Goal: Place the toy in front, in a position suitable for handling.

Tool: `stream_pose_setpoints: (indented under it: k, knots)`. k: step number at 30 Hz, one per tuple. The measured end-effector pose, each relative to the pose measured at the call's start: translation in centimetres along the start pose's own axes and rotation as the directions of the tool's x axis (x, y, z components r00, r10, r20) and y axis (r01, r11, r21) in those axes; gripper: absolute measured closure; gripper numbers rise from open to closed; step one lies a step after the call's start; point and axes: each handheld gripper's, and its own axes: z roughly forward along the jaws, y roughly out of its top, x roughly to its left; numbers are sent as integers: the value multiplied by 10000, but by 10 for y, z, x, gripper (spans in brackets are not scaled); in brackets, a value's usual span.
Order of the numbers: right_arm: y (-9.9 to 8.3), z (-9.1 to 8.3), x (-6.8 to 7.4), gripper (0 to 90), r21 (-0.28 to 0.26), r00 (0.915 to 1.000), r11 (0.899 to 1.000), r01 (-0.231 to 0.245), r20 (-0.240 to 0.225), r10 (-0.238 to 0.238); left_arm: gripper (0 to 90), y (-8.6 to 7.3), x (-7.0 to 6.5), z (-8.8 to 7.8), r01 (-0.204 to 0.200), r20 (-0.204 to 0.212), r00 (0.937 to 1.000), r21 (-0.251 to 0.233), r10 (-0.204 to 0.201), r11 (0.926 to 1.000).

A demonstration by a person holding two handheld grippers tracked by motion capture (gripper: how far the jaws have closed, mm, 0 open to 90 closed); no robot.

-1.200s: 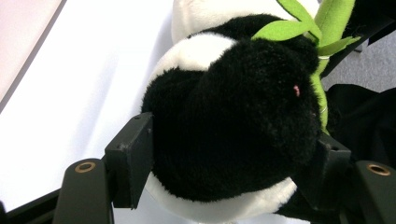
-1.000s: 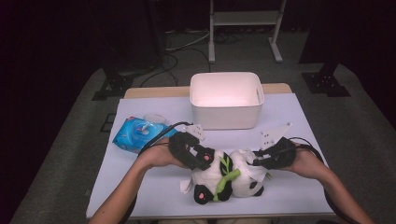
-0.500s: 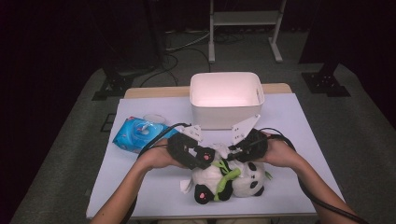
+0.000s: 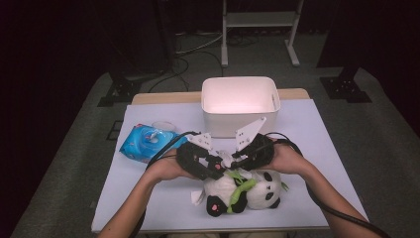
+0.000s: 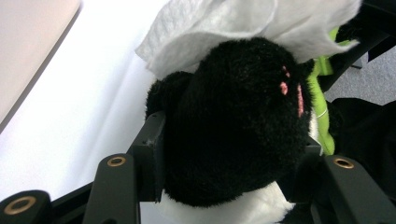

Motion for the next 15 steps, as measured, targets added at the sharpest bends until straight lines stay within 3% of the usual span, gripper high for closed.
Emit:
stream_pose_setpoints:
  k: [4,8,15]
  knots:
    - [-1,1,-1,753,209,10000,9998,12,63,-13,450,-1,0,0,-2,-20,10000,-9,2,10000]
    - [-13,2,-7,753,621,9994,9977,-278,217,265,450,-3,-1,-1,-49,-50,10000,-12,49,10000]
    - [-33,-12,-14,753,1021,9950,9922,-715,770,637,449,-4,0,-2,2,-23,10000,54,-2,10000]
